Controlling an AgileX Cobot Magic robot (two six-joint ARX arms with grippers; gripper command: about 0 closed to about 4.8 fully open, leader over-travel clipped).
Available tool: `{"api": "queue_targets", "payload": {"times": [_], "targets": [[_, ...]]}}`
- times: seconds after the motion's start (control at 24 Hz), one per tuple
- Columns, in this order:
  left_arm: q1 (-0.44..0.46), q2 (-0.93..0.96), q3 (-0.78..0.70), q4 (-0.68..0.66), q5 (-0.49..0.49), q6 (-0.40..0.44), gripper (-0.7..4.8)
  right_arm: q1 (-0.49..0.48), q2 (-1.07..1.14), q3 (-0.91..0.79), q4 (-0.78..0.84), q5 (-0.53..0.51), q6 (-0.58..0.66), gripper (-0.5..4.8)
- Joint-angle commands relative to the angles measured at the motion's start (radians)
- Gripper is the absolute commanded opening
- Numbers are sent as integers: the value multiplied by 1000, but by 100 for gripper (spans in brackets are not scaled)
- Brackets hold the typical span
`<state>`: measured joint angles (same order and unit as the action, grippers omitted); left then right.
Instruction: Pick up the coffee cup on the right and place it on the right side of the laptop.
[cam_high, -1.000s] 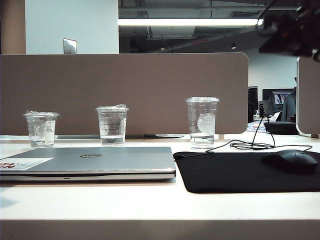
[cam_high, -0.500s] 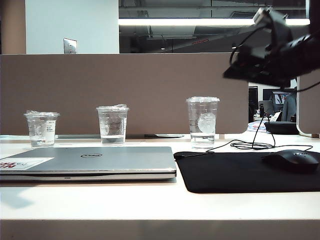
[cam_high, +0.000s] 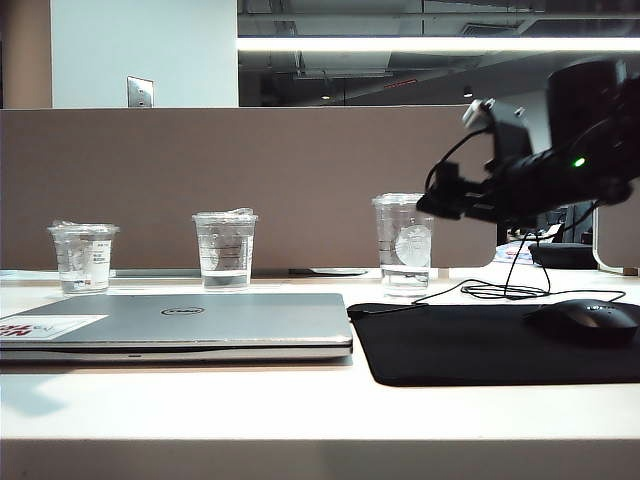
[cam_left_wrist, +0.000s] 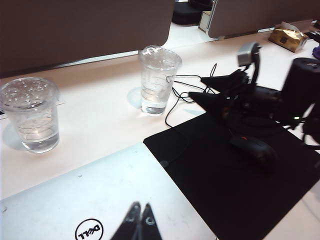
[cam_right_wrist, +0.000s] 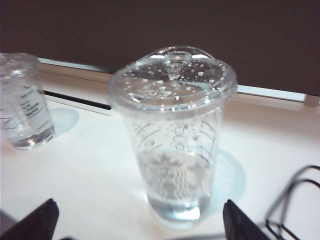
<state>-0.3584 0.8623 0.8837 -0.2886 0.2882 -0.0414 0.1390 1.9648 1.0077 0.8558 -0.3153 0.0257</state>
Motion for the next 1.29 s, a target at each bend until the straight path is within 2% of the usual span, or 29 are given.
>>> {"api": "queue_targets", "payload": {"times": [0.04, 0.5, 1.29], "targets": [[1, -2, 5, 14, 8, 0, -5, 10, 90, 104, 24, 0, 0, 479], [1, 0, 5, 21, 9, 0, -5, 37, 235, 262, 24, 79, 0, 479], [1, 0, 5, 29, 31, 0, -5, 40, 384, 434, 8, 49, -1, 479]]}}
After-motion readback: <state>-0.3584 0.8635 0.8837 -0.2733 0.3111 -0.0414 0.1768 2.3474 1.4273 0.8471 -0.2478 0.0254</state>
